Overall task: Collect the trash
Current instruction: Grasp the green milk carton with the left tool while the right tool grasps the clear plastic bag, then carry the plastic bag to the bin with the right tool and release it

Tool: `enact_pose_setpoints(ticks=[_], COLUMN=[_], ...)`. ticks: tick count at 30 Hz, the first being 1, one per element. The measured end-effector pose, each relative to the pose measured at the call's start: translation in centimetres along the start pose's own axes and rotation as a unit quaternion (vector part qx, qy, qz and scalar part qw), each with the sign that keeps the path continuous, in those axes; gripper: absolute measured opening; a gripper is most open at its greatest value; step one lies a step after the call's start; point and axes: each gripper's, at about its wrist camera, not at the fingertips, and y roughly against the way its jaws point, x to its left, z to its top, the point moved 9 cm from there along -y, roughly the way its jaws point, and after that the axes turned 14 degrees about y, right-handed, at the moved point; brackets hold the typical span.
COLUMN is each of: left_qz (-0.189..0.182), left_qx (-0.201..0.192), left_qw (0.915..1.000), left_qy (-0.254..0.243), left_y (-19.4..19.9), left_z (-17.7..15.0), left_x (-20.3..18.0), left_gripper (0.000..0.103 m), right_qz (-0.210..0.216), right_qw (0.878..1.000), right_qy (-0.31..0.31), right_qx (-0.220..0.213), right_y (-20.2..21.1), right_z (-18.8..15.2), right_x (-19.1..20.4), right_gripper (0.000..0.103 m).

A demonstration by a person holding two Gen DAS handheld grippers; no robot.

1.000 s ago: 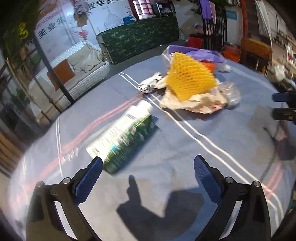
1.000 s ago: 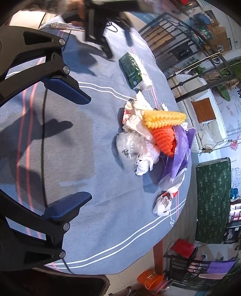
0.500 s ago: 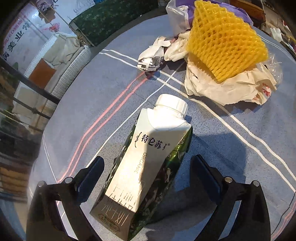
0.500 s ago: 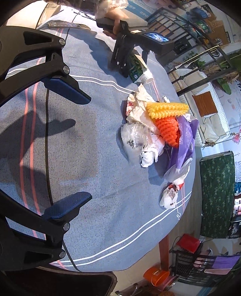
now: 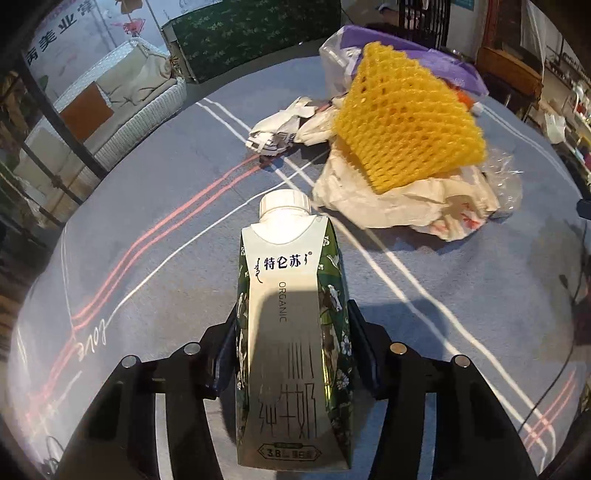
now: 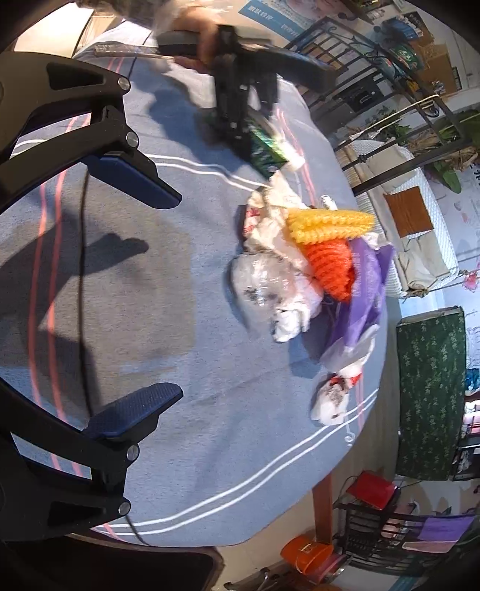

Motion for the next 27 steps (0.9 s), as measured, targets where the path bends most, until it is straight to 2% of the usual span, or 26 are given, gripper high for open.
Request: enact_pose_setpoints(ticks=[6, 9, 11, 15, 20, 22, 27], left_qz=[-0.045, -0.055, -0.070, -0.073, -0.070, -0.068, -0.059], left_qx=[-0.049, -0.060, -0.058, -0.066, -0.074, -0.076, -0.093], left_qw=[0.9972, 0.9953, 0.9938, 0.9926, 0.9916, 0.9912, 0.9892], left_qy=[0.033, 0.052, 0.065, 0.072, 0.079, 0.085, 0.097], left_y=[4.9, 6.1, 6.7, 7.8, 9.1, 9.1, 9.7], left_z=[-2.0, -2.9, -3.4, -3.5, -4.4, -4.8, -6.1], left_x=[-3.0, -3.8, -4.0, -3.6, -3.7, -3.5, -3.9], left_gripper=[0.051, 0.051, 0.051, 0.051, 0.051, 0.051, 0.051], right_qz=[0.013, 0.012, 0.016, 0.025, 0.039, 0.038, 0.044], right_qw=[1.000, 1.000, 1.000, 0.999, 0.997, 0.997, 0.997], right_qy=[-0.019, -0.020, -0.024, -0.033, -0.045, -0.042, -0.045], right_qx=[-0.010, -0.002, 0.007, 0.025, 0.042, 0.043, 0.035], right_y=[-1.9, -3.8, -4.9, -6.9, -8.8, -9.3, -8.9], right_z=[2.5, 3.7, 4.1, 4.8, 4.9, 4.9, 4.5], right_x=[-0.7, -1.0, -1.2, -1.4, -1.4, -1.3, -1.1], right_gripper=[0.093, 0.083, 0.081, 0.078, 0.069, 0.059, 0.051])
